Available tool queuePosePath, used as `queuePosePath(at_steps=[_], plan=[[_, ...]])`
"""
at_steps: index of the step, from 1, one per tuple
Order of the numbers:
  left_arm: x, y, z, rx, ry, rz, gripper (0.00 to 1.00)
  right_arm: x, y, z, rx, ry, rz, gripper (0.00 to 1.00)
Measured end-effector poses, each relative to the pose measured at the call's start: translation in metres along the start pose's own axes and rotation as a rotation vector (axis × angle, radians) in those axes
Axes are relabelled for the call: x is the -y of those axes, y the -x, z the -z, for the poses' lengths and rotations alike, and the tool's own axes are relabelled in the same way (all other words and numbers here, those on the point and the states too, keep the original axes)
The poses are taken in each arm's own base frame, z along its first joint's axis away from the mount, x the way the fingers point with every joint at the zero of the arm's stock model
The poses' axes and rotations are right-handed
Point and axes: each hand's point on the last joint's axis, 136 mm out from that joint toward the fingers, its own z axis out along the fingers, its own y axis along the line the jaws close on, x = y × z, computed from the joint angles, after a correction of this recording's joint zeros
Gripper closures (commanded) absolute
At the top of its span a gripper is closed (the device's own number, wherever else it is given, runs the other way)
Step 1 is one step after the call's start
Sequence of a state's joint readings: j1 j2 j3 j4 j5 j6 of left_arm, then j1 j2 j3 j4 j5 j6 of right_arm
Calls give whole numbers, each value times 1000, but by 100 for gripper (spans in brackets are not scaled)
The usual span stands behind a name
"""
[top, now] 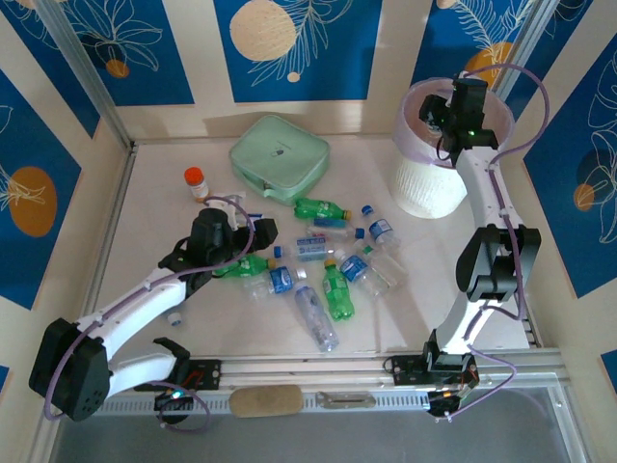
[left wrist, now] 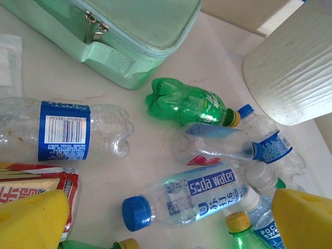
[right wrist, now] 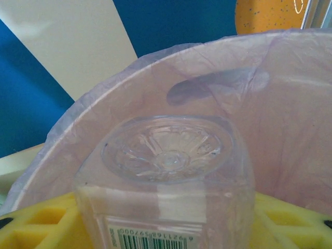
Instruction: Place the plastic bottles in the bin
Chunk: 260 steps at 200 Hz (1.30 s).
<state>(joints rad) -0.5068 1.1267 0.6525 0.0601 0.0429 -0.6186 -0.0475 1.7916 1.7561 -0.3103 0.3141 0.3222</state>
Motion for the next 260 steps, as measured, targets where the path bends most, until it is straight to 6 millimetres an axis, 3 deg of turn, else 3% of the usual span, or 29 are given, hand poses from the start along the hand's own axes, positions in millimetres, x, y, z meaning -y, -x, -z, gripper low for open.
queuePosePath(at_steps=[48, 106, 132, 164, 190, 208, 260], plan=[[0, 0, 0, -1, 1, 0, 0, -3, 11, 6, 15, 4, -2, 22], [-2, 1, 0, 4, 10, 0, 0, -14, 25, 18, 45, 26, 4, 19], [-2, 1, 0, 5, 12, 1, 0, -35, 34, 44, 78, 77, 18, 17], [-8, -3, 0, -10, 40, 3, 0, -78, 33, 98, 128, 207, 45, 16], [-21, -7, 3, -25, 93, 11, 0, -108, 8, 136, 127, 330, 55, 15], [-32, -6, 10, -23, 141, 23, 0, -125, -22, 146, 91, 398, 55, 14], [-63, 6, 47, 9, 280, 63, 0, -163, -152, 140, -174, 498, 53, 13]])
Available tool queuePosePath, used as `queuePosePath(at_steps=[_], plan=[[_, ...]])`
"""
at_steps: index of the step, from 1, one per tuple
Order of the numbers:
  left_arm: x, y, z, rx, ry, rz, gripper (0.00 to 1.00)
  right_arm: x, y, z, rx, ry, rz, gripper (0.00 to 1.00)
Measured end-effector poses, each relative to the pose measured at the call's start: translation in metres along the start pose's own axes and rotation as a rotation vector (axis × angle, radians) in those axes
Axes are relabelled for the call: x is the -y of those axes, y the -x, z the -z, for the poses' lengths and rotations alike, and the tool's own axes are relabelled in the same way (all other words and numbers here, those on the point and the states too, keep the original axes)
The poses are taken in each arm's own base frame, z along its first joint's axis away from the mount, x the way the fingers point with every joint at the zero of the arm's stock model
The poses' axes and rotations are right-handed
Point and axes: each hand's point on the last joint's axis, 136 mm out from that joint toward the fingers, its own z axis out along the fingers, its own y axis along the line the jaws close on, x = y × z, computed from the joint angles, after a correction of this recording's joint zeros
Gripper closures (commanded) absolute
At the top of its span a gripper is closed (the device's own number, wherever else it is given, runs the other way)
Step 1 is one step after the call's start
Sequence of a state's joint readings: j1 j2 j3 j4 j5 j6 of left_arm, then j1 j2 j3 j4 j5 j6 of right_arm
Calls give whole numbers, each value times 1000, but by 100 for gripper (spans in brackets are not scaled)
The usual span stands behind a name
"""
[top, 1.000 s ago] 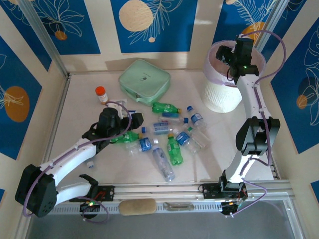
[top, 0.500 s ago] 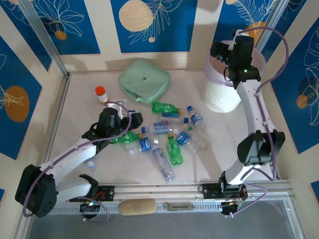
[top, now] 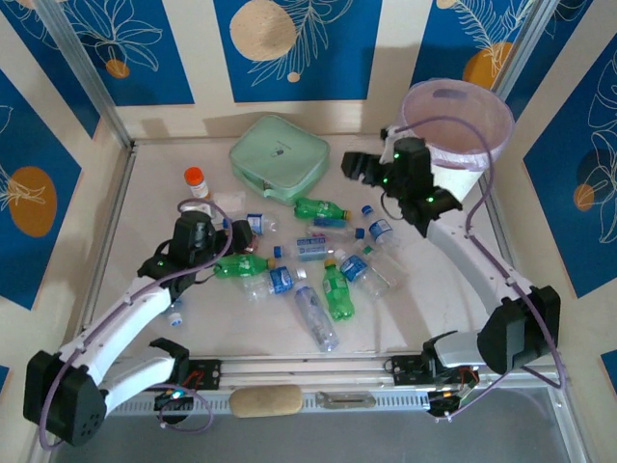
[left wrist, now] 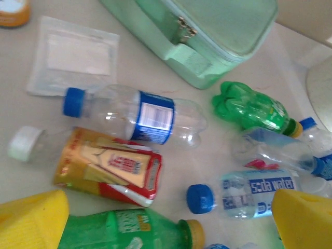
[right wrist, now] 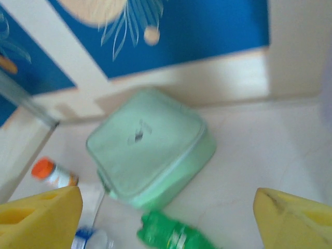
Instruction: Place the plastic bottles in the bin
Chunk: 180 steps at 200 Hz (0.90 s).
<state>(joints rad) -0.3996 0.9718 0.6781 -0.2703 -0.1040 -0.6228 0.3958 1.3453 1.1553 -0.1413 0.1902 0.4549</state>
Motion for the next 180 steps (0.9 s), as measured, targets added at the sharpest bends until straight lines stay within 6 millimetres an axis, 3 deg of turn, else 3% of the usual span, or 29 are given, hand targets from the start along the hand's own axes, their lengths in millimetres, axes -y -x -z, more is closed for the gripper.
queuePosePath(at_steps=[32, 78, 104, 141, 180], plan=[[-31, -7, 16, -19, 118, 24, 0, -20, -54, -10, -113, 41, -27, 10], [-82, -15, 39, -24, 310, 115, 0, -33, -95, -28, -215, 55, -50, 7], [-111, -18, 48, -7, 423, 162, 0, -30, -108, -36, -249, 41, -56, 0], [-147, -26, 56, 3, 552, 256, 0, -28, -114, -41, -266, 30, -77, 1], [-176, -56, 58, -42, 644, 371, 0, -28, -117, -43, -273, 25, -94, 1]])
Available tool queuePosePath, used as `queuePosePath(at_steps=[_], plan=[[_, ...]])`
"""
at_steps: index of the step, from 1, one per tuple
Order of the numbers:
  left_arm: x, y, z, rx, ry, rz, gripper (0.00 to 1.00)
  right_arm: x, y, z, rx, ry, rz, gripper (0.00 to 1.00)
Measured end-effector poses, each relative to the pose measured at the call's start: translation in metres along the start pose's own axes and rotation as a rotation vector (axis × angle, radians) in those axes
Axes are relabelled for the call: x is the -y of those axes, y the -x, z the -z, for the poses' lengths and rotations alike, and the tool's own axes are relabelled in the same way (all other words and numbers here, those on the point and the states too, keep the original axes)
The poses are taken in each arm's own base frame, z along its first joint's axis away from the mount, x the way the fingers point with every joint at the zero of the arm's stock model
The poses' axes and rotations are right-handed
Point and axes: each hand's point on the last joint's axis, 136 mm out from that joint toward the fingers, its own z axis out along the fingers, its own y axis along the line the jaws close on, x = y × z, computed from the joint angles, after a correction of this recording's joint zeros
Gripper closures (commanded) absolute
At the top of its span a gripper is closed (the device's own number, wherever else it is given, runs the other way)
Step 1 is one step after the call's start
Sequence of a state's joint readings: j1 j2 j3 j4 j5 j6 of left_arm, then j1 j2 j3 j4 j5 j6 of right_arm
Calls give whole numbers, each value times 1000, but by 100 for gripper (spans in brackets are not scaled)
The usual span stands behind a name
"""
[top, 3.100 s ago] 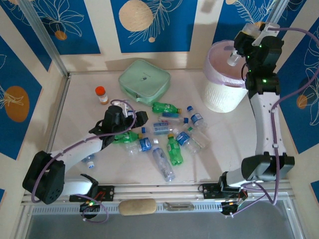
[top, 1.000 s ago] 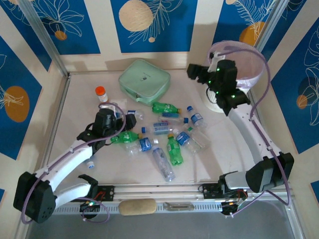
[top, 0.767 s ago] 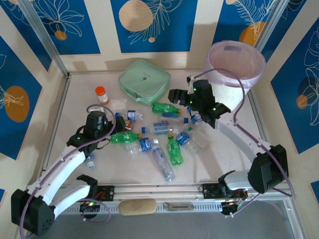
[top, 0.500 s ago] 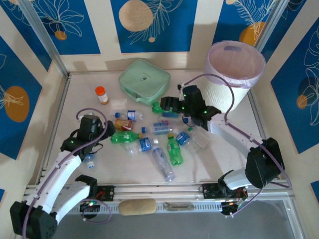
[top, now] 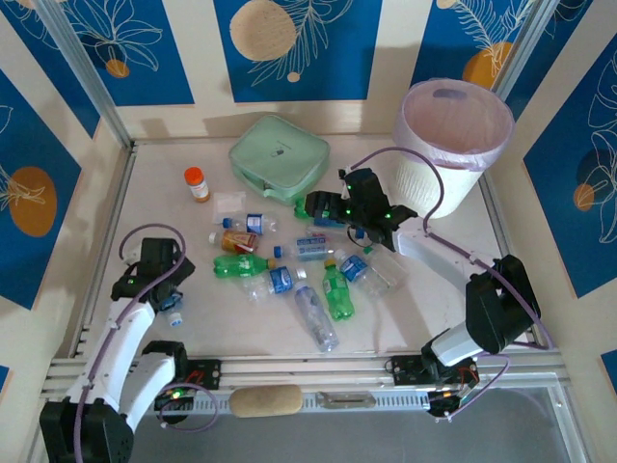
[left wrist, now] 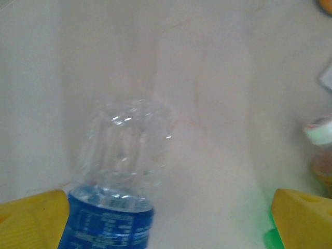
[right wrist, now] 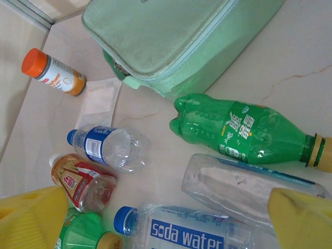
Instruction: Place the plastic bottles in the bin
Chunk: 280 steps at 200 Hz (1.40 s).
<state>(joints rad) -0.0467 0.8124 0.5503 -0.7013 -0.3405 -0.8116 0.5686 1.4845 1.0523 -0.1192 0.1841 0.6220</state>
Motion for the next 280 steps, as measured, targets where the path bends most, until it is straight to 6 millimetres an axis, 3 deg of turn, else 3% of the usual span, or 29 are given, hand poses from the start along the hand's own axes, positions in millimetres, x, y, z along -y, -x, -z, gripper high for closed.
queuePosePath(at_steps=[53, 80, 150, 200, 280], plan=[[-20, -33, -17, -85, 55, 32, 0, 2, -3, -4, -9, -6, -12, 1], [-18, -42, -23, -111, 32, 30, 0, 4, -6, -8, -19, -12, -17, 1], [-5, -60, -38, -186, -35, -27, 21, 5, -7, -9, -23, -15, -37, 1], [0, -58, -38, -175, -61, -36, 41, 5, -7, -9, -23, -15, -43, 1], [6, -51, -32, -134, -113, -44, 44, 4, -7, -9, -26, -12, -43, 1]])
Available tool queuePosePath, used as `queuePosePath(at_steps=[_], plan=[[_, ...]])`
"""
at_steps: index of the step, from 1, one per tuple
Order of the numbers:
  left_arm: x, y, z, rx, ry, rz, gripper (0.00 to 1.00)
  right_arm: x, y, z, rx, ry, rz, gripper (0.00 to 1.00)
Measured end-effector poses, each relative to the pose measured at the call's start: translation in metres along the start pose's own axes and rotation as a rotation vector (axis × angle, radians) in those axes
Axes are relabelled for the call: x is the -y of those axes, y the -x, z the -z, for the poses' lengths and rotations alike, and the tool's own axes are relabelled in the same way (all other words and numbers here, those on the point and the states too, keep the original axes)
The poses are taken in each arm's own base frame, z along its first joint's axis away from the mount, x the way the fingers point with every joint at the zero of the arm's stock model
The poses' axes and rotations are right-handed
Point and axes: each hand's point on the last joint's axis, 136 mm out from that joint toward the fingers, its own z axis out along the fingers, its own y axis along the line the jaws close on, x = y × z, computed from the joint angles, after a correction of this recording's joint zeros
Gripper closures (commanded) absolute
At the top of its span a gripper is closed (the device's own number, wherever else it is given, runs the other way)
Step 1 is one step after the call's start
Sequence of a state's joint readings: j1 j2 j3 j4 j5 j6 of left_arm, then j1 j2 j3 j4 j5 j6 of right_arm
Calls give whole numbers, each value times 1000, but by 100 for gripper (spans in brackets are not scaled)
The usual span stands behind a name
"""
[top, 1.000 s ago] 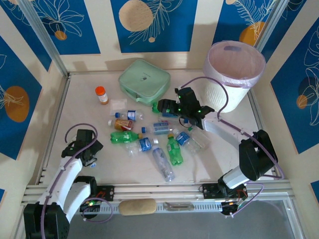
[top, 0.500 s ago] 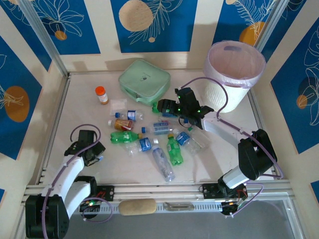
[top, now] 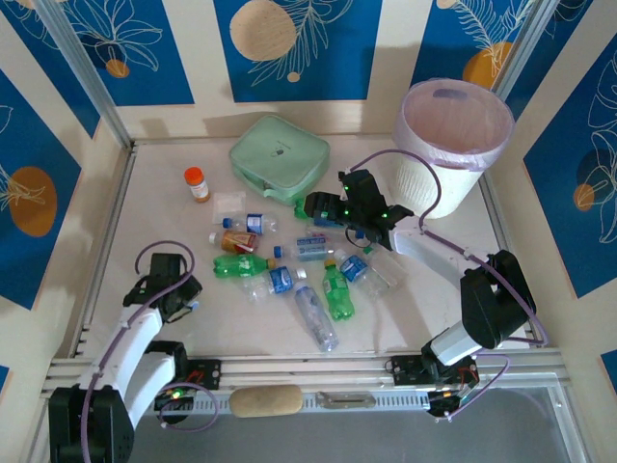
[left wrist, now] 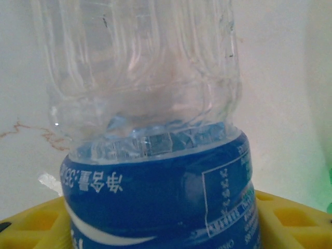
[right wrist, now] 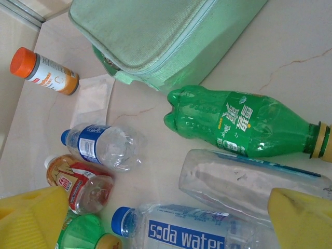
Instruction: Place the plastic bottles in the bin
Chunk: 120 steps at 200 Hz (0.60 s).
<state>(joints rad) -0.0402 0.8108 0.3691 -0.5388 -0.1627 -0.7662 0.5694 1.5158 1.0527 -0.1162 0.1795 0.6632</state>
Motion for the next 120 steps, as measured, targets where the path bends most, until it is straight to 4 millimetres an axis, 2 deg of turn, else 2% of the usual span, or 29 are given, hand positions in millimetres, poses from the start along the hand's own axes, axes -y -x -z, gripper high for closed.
queuePosePath(at_steps=[30, 60, 74, 92, 120], plan=[[24, 19, 19, 57, -108, -40, 45, -5, -1, 1, -14, 33, -6, 1], [76, 54, 51, 155, -322, -79, 46, -16, 4, 4, -16, 101, -23, 1], [103, 63, 65, 178, -439, -102, 46, -25, 7, 7, -16, 143, -26, 1], [135, 64, 77, 172, -574, -153, 46, -39, 13, 12, -16, 200, -29, 1], [183, 49, 91, 117, -762, -258, 47, -60, 23, 19, -4, 291, -27, 1]])
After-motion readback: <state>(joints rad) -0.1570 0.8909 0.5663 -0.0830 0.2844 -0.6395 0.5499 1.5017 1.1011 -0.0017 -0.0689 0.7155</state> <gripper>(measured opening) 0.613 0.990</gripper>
